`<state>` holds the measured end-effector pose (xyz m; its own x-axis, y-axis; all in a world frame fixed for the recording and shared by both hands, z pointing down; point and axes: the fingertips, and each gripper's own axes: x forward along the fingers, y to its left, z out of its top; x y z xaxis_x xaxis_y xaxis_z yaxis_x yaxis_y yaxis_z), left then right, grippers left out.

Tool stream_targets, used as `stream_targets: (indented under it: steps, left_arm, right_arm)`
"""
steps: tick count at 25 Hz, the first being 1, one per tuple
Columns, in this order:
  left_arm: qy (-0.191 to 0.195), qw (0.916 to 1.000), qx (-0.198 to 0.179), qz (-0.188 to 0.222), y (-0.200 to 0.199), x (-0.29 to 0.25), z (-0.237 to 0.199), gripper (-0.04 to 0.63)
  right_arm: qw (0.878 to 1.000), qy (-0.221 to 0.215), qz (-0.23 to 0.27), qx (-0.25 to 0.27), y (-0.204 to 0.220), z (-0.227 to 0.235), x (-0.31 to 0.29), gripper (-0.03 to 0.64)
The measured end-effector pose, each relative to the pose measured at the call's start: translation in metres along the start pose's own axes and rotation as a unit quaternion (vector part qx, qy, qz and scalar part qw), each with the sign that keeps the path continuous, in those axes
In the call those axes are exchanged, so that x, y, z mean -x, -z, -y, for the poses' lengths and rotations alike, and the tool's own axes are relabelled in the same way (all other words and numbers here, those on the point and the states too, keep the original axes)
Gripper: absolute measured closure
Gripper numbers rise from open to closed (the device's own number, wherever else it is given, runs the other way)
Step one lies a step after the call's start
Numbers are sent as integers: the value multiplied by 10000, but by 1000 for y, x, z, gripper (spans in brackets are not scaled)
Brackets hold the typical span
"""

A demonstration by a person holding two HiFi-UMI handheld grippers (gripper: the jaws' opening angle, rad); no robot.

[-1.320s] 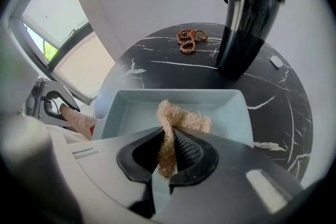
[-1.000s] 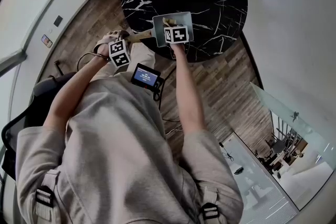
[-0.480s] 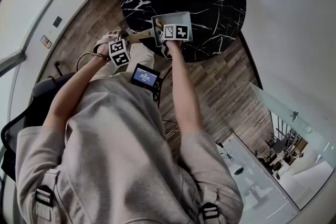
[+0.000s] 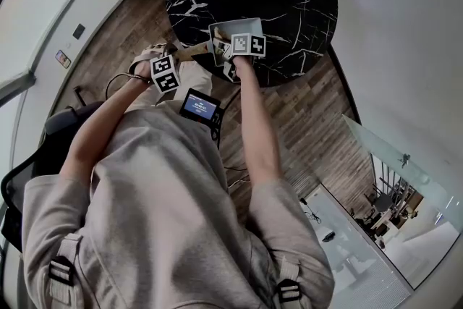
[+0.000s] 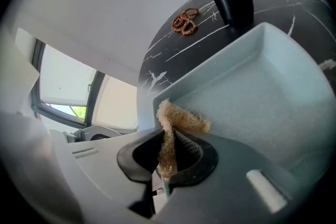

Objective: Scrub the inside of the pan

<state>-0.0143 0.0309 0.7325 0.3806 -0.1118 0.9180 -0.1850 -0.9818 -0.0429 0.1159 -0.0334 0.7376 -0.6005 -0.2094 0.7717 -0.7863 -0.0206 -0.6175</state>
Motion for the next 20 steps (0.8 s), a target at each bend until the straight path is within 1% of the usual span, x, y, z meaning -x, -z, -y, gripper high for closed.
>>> stream_targets:
  steps: [2,6,7,9,11,12,13,14,15,16,17,18,20]
  left_arm:
    - [5,10000,-7,-7,0,0,0,483]
    - [15,10000,-5,18,0,0,0,483]
    - [14,10000,-3,22,0,0,0,483]
    - [5,10000,6,30,0,0,-1,483]
    - [0,10000,18,42,0,0,-1,483]
    - [1,10000,19,46,0,0,-1,483]
    - [2,10000,17,48,0,1,-1,483]
    - [4,10000,16,48,0,1,-1,483]
    - [5,10000,15,48,0,1,0,483]
    - [4,10000,13,47,1,1,-1,483]
    - [2,10000,11,47,1,1,-1,483]
    - [-3,10000,11,48,1,1,-1,483]
    - [-12,10000,16,56,1,0,-1,483]
  right_arm:
    - [9997,-238,2,-102,2,-6,4,577]
    - [9991,-414,1,104,6,-16,12,576]
    - [9985,-528,59,137,5,-22,15,576]
    - [9953,-930,254,130,-2,-37,26,575]
    - [9894,-1345,531,152,-11,-53,40,575]
    - [9873,-1418,686,225,-16,-56,48,575]
    - [9866,-1349,845,358,-21,-55,55,575]
    - [9870,-1134,992,557,-26,-50,61,575]
    - [9874,-784,1103,826,-31,-41,67,575]
    - [9860,-340,1159,1148,-35,-29,73,575]
    - [9820,142,1154,1487,-38,-17,78,575]
    - [9755,606,1103,1803,-41,-6,82,575]
    - [9591,1373,944,2290,-43,14,89,575]
